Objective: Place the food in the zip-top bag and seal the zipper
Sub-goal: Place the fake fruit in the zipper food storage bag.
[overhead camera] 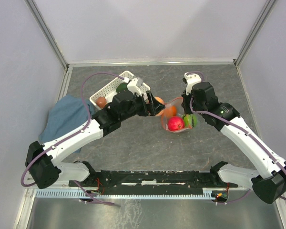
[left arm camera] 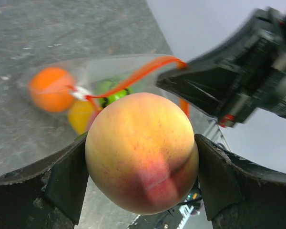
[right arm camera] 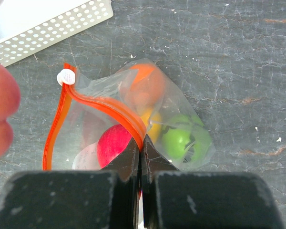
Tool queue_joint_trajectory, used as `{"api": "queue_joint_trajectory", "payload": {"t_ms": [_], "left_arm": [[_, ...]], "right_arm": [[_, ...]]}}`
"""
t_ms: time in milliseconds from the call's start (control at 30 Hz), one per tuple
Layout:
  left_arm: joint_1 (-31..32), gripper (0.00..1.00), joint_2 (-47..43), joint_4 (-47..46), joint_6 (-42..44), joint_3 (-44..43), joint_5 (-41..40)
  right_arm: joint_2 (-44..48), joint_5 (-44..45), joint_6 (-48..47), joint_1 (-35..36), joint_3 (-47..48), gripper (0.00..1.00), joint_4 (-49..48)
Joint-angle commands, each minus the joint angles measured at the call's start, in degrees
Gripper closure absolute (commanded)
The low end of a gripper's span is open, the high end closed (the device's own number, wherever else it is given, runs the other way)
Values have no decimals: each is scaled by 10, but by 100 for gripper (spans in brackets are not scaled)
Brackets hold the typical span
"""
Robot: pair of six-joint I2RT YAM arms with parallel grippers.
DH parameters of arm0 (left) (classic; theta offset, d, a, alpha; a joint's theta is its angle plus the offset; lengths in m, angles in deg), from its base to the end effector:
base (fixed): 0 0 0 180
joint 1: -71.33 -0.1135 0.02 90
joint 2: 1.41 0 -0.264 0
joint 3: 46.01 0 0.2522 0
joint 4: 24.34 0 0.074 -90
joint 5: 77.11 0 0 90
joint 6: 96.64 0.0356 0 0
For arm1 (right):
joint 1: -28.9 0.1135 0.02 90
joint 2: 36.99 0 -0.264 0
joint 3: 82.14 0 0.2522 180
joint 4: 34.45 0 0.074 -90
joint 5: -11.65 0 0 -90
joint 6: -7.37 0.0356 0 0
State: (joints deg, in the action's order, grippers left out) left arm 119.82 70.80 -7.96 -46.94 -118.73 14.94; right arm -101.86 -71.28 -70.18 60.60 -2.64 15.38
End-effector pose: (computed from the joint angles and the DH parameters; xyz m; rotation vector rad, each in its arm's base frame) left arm 0.1958 -0.2232 0.3372 0.1697 1.9921 -1.0820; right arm 0.2076 0.1230 0.3532 -0.2977 2.1756 0.3019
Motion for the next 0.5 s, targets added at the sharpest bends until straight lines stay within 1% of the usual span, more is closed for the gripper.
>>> {"api": "queue_joint_trajectory", "payload": {"t_ms": [0,233,467], "left_arm": [[44,27,0,-116,-19,6,13],[64,27,57,-163,-20,-8,-13],[72,27,110,-155,-24,-12,-79]], "right_arm": [[14,-22,16,-2,11,98,-24],[18,-35,20,-2,14,98,-22],[25,-35,20,-2,14,98,-18]]}}
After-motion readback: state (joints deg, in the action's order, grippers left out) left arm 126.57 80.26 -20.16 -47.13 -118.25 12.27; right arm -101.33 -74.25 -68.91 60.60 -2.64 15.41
